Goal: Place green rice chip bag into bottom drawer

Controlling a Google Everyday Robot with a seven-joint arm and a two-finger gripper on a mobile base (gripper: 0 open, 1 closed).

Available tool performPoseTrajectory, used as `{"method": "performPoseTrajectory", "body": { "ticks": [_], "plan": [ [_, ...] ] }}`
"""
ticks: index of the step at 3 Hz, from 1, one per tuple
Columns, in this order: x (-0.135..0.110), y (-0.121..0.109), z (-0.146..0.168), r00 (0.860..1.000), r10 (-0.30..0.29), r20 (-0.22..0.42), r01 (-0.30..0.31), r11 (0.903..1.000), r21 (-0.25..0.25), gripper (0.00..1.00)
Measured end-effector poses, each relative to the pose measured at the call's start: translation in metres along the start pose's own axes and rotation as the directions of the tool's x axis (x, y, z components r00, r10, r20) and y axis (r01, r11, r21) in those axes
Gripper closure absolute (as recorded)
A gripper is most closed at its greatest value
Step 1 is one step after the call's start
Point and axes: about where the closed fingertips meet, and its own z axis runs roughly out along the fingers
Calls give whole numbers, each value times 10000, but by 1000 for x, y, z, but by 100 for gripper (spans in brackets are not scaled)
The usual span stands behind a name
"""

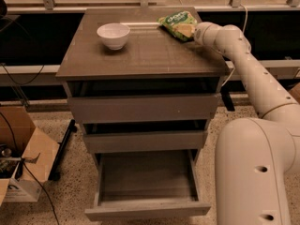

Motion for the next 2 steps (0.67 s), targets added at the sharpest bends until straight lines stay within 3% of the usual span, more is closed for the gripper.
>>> {"method": "performPoseTrajectory", "body": {
  "ticks": [1, 2],
  "plan": [
    [-12, 0, -21, 9997, -78, 250, 79, 10000, -60, 100],
    [-28, -2, -71, 9990, -422, 135, 420, 9990, 149, 100]
  ]
}}
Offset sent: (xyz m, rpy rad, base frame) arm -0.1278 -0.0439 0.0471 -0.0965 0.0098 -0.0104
